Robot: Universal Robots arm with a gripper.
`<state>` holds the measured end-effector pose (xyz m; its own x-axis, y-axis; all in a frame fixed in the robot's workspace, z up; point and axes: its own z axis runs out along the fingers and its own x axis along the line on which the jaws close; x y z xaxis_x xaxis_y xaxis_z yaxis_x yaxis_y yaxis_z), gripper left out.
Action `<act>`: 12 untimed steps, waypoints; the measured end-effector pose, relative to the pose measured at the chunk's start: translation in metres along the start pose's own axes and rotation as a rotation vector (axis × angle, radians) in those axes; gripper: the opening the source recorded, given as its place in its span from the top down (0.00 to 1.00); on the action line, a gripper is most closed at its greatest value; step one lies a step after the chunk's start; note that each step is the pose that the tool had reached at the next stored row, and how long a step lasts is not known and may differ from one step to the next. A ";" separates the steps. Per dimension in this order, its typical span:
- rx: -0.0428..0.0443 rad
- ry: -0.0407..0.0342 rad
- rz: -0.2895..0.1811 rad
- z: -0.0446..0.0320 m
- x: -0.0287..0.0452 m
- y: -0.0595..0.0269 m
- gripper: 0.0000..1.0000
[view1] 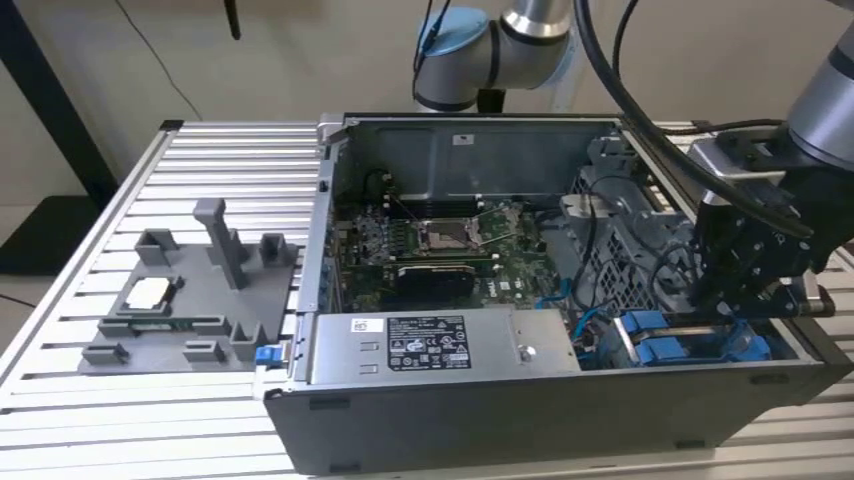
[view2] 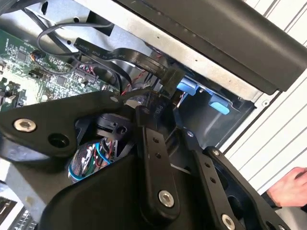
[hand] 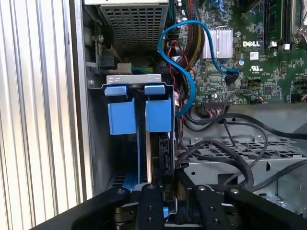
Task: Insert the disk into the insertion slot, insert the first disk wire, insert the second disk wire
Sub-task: 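Insert the first disk wire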
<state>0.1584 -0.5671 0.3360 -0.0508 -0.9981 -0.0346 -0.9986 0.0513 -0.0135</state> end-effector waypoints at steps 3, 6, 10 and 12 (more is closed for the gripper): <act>-0.0022 0.0007 0.000 -0.0106 -0.0004 -0.0002 0.73; -0.0031 0.0008 0.000 -0.0197 -0.0007 -0.0003 0.73; -0.0039 0.0007 0.000 -0.0308 -0.0013 -0.0004 0.73; -0.0043 0.0009 0.000 -0.0366 -0.0019 -0.0005 0.73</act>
<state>0.1584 -0.5664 0.3727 -0.0508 -0.9981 -0.0337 -0.9986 0.0512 -0.0093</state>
